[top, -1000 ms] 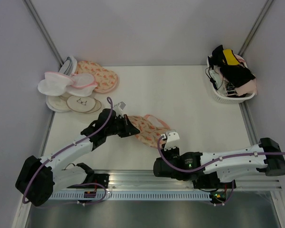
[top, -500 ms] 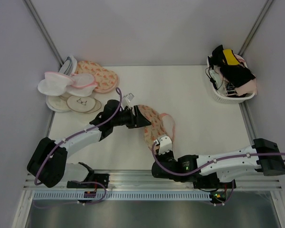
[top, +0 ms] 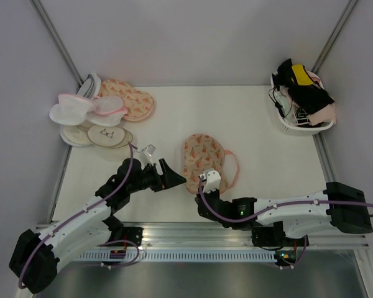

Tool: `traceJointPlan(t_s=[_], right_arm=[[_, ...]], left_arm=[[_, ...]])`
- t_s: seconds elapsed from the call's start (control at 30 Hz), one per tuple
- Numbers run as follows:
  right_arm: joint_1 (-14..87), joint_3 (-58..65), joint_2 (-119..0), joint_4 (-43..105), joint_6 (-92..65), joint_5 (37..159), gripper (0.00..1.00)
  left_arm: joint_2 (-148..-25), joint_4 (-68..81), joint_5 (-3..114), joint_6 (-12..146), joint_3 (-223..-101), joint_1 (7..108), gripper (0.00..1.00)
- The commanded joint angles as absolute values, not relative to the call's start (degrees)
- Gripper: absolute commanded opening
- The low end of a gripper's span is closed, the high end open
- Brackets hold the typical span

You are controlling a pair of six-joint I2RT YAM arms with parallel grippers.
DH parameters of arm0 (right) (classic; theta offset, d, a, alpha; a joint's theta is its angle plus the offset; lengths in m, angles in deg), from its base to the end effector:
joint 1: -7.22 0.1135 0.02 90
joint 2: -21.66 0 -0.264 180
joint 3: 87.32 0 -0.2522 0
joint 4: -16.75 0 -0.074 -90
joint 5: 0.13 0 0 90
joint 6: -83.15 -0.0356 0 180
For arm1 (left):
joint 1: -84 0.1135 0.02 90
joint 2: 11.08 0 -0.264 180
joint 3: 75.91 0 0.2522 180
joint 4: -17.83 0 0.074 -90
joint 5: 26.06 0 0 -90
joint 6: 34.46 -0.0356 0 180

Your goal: Unzip the laundry bag and remove the bra

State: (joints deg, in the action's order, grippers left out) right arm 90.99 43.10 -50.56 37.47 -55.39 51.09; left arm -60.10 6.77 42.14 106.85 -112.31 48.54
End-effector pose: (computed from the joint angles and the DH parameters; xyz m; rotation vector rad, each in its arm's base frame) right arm 0.0489 0.2423 0.1979 -0.3415 2.1594 0.5447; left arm 0.1479 -0.1216 0.2147 -0.0292 2.2195 -1.2966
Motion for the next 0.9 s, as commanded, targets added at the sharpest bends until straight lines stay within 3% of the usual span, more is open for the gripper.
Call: traceJointPlan(t_s=[0.0, 0.23, 0.37, 0.53, 0.63, 0.67, 0.73, 0.77, 0.83, 0.87], right_arm=[[89.7, 44.2, -48.3, 31.2, -53.6, 53.0, 0.00], [89.4, 45.3, -49.1, 25.4, -52.0, 57.9, 0.00], [89.5, 46.1, -49.3, 21.1, -51.1, 62.0, 0.00], [89.4, 47.1, -50.0, 19.0, -51.1, 64.6, 0.00], [89.5, 46.9, -49.7, 20.0, -50.9, 64.8, 0.00], [89.4, 46.8, -49.4, 20.6, -50.9, 64.7, 0.00], [89.4, 46.5, -48.6, 23.5, -51.1, 63.9, 0.00], [89.5, 45.9, -48.4, 25.1, -51.1, 63.6, 0.00], [89.4, 45.5, -47.8, 29.2, -51.5, 63.0, 0.00], [89.5, 45.4, -47.5, 30.2, -51.8, 62.7, 0.00]], left_arm=[[-55.3, 4.4, 44.9, 114.3, -108.1, 46.7, 0.93], [-53.9, 16.2, 48.6, 124.1, -100.3, 43.4, 0.96], [-60.0, 28.9, 47.7, 129.4, -100.3, 42.3, 0.98], [-69.8, 33.3, 48.9, 131.8, -104.3, 39.2, 0.98], [-71.0, 34.2, 50.1, 131.4, -105.0, 38.6, 0.83], [-70.9, 34.1, 50.5, 131.0, -105.1, 38.6, 0.63], [-69.7, 31.8, 51.1, 129.9, -105.5, 38.6, 0.38], [-68.9, 30.4, 52.1, 129.4, -105.8, 38.6, 0.15], [-66.6, 25.4, 53.4, 128.1, -106.5, 38.7, 0.03], [-65.8, 24.2, 54.3, 127.7, -106.5, 38.7, 0.02]])
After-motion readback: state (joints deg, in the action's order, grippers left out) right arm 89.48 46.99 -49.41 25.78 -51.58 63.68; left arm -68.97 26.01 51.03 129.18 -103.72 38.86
